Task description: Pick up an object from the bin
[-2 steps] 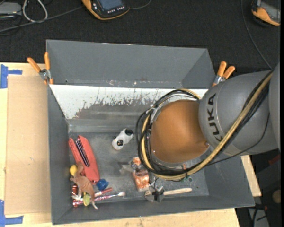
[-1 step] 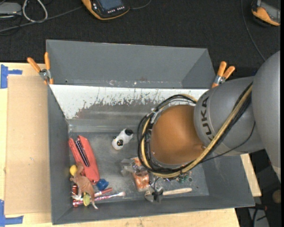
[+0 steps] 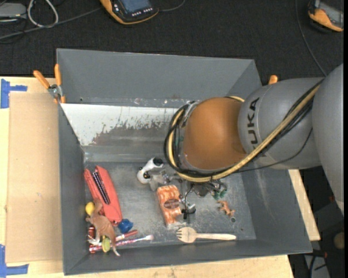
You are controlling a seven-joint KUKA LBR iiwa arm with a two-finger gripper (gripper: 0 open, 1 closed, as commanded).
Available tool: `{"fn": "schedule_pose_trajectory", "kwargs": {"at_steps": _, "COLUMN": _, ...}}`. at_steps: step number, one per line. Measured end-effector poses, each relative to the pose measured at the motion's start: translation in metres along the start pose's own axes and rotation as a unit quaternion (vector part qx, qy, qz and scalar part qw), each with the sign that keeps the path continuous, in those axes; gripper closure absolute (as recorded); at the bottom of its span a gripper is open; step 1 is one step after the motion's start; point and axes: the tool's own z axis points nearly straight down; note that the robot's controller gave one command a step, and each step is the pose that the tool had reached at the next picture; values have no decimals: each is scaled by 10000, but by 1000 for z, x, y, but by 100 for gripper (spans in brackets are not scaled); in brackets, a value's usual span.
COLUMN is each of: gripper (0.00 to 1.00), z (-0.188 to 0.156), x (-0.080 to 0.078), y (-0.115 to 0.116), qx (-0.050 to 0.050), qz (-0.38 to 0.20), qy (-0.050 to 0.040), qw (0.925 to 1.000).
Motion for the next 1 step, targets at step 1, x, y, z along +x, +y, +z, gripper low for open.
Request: {"fn": "schedule_pose_trajectory", "kwargs": {"at_steps": 1, "gripper": 0, "z": 11, "x": 38, "y": -15, "qx": 0, "qz": 85, "qy": 17, "qw": 10000}}
